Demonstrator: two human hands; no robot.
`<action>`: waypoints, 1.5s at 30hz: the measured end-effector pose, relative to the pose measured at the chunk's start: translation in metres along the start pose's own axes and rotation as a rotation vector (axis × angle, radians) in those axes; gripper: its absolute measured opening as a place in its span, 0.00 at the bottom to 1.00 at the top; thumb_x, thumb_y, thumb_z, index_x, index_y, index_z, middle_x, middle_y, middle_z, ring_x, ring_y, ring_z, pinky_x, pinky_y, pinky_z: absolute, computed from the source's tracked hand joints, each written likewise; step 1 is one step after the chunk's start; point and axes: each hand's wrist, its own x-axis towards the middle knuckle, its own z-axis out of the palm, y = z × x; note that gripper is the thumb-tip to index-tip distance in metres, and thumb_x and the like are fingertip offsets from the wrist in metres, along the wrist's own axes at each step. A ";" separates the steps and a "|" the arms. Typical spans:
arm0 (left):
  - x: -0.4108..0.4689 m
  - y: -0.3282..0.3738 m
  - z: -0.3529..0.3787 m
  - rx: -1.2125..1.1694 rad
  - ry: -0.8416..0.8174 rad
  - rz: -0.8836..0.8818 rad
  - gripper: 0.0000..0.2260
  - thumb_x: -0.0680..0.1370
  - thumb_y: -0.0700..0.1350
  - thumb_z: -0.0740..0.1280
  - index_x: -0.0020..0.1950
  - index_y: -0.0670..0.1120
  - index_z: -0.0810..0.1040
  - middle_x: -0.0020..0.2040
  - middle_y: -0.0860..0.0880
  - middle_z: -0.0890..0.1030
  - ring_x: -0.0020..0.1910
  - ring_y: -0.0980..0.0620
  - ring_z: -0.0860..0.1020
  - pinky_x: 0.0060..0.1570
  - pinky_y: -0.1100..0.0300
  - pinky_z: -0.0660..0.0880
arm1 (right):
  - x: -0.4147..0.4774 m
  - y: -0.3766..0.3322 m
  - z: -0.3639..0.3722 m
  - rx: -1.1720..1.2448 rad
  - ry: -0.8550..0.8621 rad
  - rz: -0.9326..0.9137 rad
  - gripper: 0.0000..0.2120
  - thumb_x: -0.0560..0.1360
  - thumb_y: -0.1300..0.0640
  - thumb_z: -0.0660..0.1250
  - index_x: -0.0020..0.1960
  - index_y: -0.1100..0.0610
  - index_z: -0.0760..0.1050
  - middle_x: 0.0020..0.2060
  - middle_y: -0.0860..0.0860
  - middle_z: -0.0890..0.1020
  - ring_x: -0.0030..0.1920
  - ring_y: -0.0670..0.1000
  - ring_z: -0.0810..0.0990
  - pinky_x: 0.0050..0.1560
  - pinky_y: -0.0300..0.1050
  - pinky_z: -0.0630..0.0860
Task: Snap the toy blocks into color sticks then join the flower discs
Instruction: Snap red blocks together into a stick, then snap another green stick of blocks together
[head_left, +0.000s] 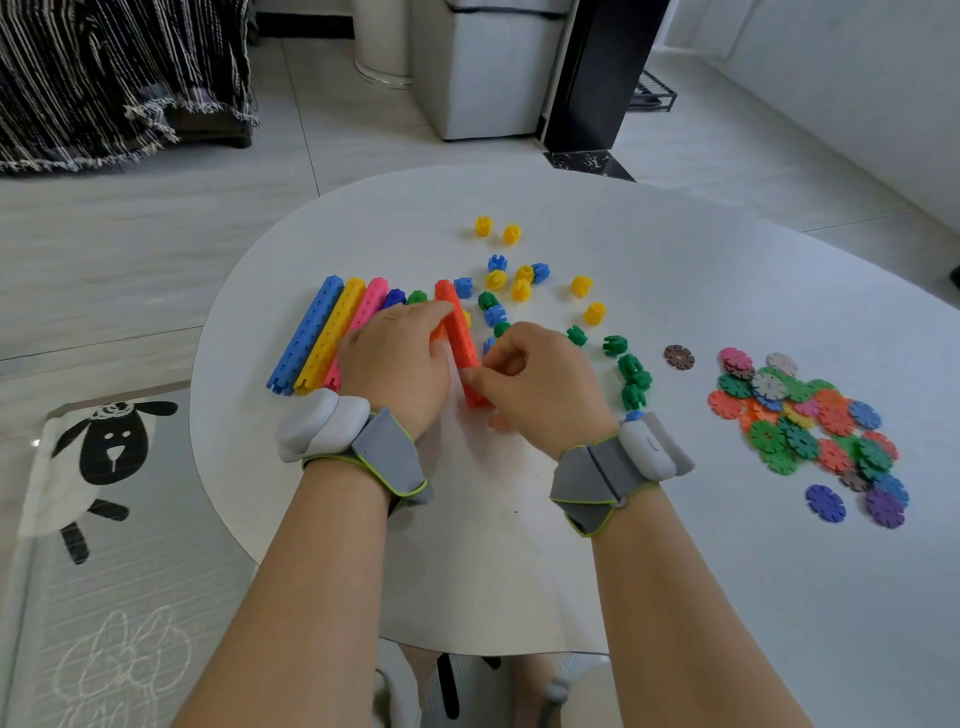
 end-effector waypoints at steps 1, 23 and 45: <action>0.001 -0.001 0.001 -0.019 -0.002 0.011 0.18 0.80 0.42 0.56 0.68 0.53 0.71 0.66 0.51 0.74 0.66 0.49 0.69 0.62 0.52 0.66 | 0.001 0.001 0.000 0.025 -0.014 0.004 0.07 0.72 0.56 0.71 0.38 0.52 0.74 0.35 0.52 0.83 0.33 0.52 0.83 0.42 0.53 0.82; -0.011 0.000 0.001 0.263 -0.310 -0.038 0.22 0.82 0.52 0.47 0.74 0.64 0.46 0.77 0.56 0.44 0.76 0.48 0.41 0.71 0.39 0.40 | 0.029 0.034 0.015 -0.747 0.027 -0.088 0.23 0.81 0.40 0.46 0.75 0.38 0.48 0.77 0.46 0.46 0.77 0.57 0.39 0.73 0.61 0.36; 0.070 0.045 0.020 0.017 -0.117 0.100 0.22 0.82 0.51 0.53 0.75 0.48 0.56 0.77 0.47 0.54 0.76 0.46 0.48 0.73 0.50 0.52 | 0.062 0.024 -0.031 -0.551 0.071 -0.162 0.25 0.80 0.47 0.54 0.76 0.45 0.55 0.77 0.48 0.53 0.77 0.52 0.45 0.75 0.54 0.40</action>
